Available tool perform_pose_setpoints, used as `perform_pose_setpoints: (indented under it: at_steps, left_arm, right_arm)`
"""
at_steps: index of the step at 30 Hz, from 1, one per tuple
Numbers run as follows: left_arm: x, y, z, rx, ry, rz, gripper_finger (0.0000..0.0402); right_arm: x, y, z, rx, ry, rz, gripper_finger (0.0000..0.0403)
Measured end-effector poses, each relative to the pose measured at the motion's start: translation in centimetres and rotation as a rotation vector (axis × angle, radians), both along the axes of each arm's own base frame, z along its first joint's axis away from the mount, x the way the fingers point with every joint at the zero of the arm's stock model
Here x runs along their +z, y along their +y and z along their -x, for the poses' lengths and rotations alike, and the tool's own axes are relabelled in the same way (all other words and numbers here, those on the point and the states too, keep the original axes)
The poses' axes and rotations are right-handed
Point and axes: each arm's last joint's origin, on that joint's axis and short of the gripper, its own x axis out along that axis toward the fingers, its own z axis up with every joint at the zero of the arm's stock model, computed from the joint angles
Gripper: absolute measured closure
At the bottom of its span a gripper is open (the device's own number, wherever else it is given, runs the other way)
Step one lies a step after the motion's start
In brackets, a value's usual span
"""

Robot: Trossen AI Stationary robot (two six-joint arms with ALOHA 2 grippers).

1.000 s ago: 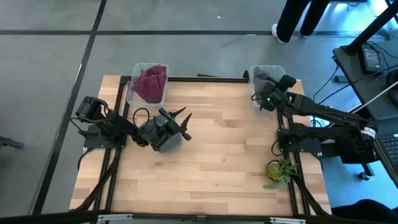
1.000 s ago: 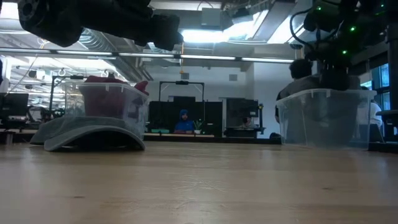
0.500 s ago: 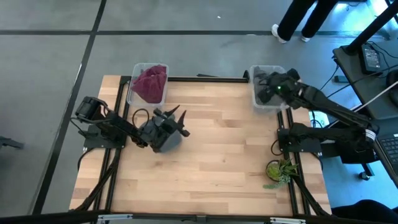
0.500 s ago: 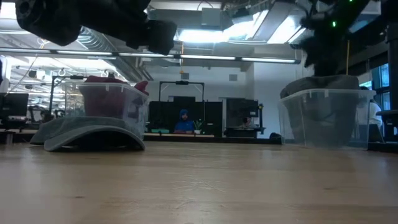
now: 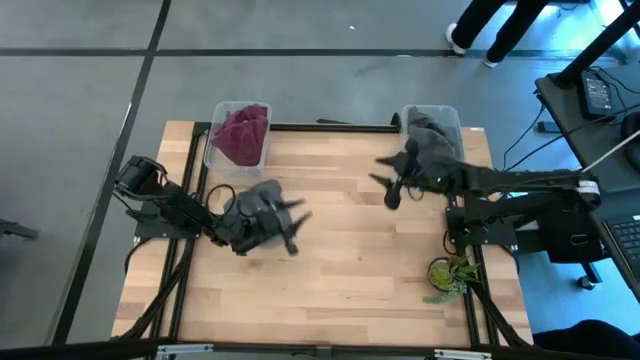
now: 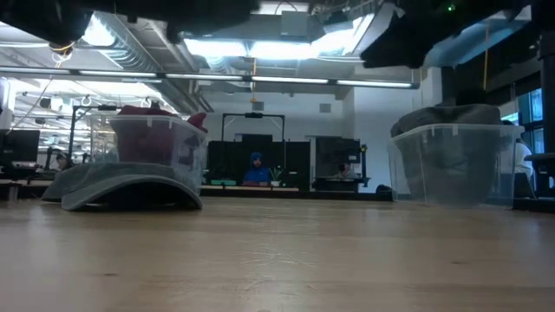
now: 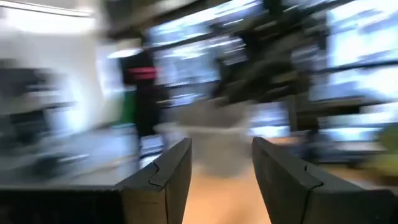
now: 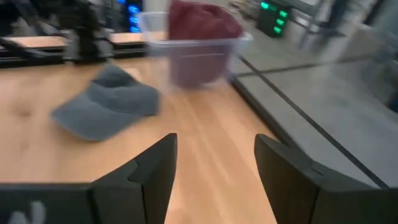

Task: Pick & Place hat
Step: Put the gray cap into the right transparent bin

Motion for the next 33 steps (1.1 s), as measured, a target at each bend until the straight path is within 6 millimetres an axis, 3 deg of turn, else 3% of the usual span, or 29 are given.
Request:
perform_pose_setpoints:
  at_steps: [5,9,15,19,26,33]
  left_arm:
    - [-0.8,-0.3,-0.8,-0.356,-0.016,0.088,0.0236]
    - [-1.9,0.5,-0.9,-0.363,0.117,0.205,0.0236]
    - [-2.7,3.5,0.3,-0.525,0.381,0.637,0.0238]
    - [-2.7,5.3,2.6,-0.360,0.513,0.834,0.0235]
    - [-3.6,6.8,7.2,-0.034,0.785,0.937,0.0240]
    - [-3.4,7.0,8.2,0.061,0.876,0.863,0.0236]
  right_arm:
    - [-2.1,2.1,-1.8,0.095,-0.031,-0.021,0.0189]
    - [-3.7,3.4,-2.5,0.149,0.027,-0.027,0.0189]
    - [-4.9,4.1,-3.3,0.171,0.074,-0.040,0.0189]
    - [-5.1,4.1,-3.5,0.172,0.086,-0.038,0.0189]
    - [-5.2,3.9,-3.5,0.112,0.098,0.003,0.0189]
    - [-5.2,3.7,-3.4,0.054,0.102,0.039,0.0189]
